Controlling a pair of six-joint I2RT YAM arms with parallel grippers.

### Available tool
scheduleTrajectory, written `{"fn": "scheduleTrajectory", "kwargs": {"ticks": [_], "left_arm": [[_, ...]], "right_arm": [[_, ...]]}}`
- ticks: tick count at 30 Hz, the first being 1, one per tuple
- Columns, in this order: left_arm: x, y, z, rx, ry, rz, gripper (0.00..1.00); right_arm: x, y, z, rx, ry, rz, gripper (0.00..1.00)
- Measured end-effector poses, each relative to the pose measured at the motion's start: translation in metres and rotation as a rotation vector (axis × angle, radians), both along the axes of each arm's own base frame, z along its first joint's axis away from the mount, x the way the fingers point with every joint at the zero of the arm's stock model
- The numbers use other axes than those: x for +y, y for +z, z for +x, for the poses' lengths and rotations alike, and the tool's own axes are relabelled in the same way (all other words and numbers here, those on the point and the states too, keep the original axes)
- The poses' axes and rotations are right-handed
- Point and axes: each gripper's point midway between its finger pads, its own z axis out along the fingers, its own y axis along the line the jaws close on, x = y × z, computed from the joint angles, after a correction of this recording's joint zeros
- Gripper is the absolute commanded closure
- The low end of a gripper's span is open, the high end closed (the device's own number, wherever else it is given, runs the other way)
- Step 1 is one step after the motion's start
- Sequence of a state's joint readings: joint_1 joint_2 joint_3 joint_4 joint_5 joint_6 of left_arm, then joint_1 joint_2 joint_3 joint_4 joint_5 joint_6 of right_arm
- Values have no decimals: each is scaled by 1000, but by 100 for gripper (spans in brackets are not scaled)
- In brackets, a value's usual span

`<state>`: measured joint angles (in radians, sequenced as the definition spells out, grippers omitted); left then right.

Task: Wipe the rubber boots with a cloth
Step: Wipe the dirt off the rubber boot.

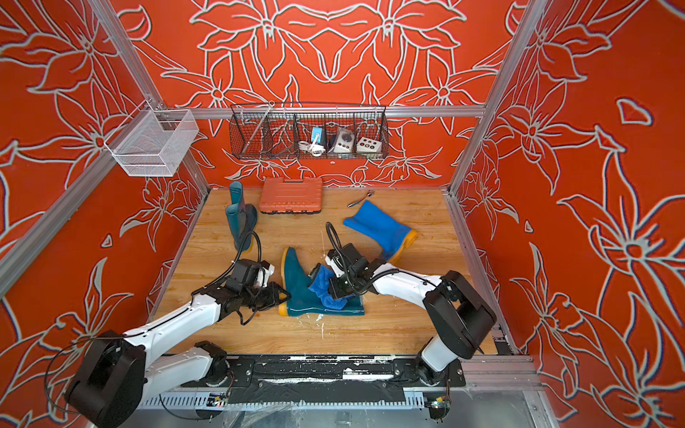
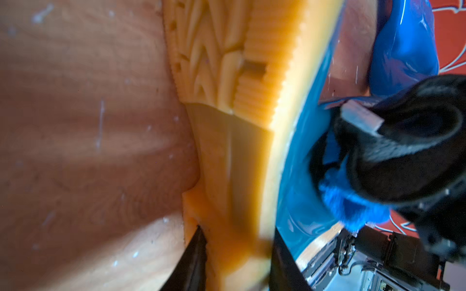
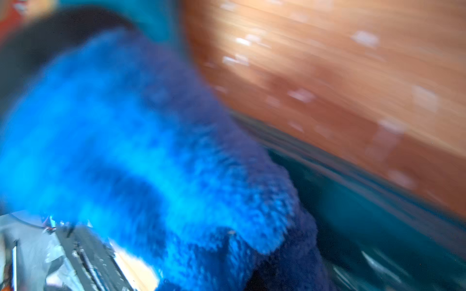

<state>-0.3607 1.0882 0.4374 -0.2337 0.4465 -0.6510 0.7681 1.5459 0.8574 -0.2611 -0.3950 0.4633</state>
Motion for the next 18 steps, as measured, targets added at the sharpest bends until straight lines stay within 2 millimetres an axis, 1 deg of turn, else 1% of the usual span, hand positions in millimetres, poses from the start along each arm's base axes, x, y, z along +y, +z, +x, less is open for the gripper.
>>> {"fn": "scheduleTrajectory", "kwargs": {"ticks": [1, 3, 4, 5, 6, 7, 8, 10, 12, 15, 17, 18], "left_arm": [[1, 0, -3, 3, 1, 0, 63], [1, 1, -4, 3, 0, -1, 56], [1, 2, -5, 3, -2, -5, 54], [0, 2, -4, 3, -3, -5, 54], [0, 2, -4, 9, -4, -4, 54], [-1, 2, -3, 17, -4, -2, 54], [-2, 1, -2, 27, -6, 0, 54], [-4, -1, 0, 53, -12, 2, 54], [-6, -3, 1, 73, -18, -2, 55], [-8, -5, 1, 96, -23, -12, 61], [-9, -8, 0, 109, -23, -13, 68], [-9, -9, 0, 115, -24, -14, 72]], "right_arm": [[1, 2, -1, 0, 5, 5, 100], [8, 5, -2, 4, 20, 5, 100], [15, 7, -1, 6, 31, 3, 95], [22, 9, 2, 5, 40, 3, 84], [33, 11, 6, 4, 50, 4, 64], [46, 15, 12, -6, 67, 10, 48], [57, 17, 17, -15, 79, 17, 41], [77, 21, 21, -35, 112, 30, 31], [87, 19, 17, -46, 150, 27, 29], [90, 6, 11, -40, 185, 2, 30], [90, -1, 10, -33, 194, -8, 38], [90, -4, 11, -34, 199, -10, 47]]}}
